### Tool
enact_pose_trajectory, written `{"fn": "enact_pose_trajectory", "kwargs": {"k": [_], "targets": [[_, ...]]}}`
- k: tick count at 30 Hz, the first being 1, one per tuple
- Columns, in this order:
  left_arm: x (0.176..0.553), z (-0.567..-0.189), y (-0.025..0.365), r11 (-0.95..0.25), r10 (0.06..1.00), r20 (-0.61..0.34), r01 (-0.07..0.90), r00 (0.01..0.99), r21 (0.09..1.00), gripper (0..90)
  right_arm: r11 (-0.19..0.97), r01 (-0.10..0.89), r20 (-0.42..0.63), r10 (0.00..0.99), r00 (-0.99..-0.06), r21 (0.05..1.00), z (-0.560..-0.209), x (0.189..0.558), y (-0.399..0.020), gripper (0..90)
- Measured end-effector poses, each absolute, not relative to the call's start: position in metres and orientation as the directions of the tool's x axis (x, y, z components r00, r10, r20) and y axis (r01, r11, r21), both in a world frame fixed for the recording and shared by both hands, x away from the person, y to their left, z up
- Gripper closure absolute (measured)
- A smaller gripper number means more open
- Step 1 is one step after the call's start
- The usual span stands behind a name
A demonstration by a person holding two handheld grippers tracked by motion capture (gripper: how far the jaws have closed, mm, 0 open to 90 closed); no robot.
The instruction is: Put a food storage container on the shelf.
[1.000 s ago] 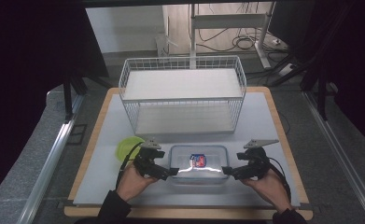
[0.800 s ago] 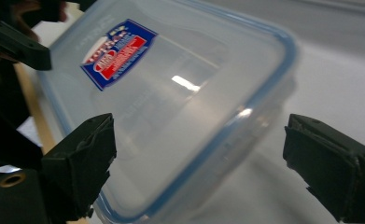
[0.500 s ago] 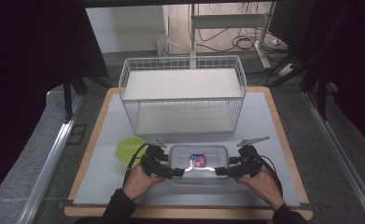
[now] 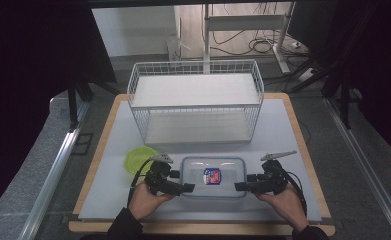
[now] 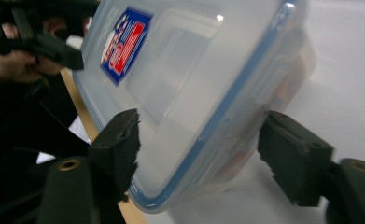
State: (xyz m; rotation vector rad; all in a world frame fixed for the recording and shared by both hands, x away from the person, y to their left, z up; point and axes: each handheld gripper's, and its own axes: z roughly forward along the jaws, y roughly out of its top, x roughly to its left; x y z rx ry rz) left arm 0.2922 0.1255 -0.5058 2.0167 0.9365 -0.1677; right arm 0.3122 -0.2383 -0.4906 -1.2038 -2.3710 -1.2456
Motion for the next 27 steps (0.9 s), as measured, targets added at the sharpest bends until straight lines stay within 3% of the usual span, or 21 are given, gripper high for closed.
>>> {"fn": "enact_pose_trajectory", "kwargs": {"k": [6, 10, 21, 27], "targets": [[0.284, -0.509, 0.136, -0.285, 0.53, -0.485, 0.685, 0.696, 0.671, 28.7, 0.269, 0.746, 0.525, 0.569, -0.633, 0.609, -0.487, 0.31, -0.244, 41.1], [0.286, -0.513, 0.147, -0.203, 0.493, -0.567, 0.721, 0.66, 0.662, 41.6, 0.26, 0.749, 0.53, 0.569, -0.629, 0.61, -0.486, 0.308, -0.245, 45.1], [0.286, -0.512, 0.151, -0.088, 0.486, -0.618, 0.739, 0.617, 0.668, 48.0, 0.205, 0.768, 0.565, 0.569, -0.598, 0.607, -0.488, 0.308, -0.249, 47.8], [0.285, -0.511, 0.15, -0.1, 0.52, -0.6, 0.741, 0.608, 0.664, 48.7, 0.164, 0.782, 0.589, 0.57, -0.573, 0.602, -0.488, 0.307, -0.249, 51.5]]}}
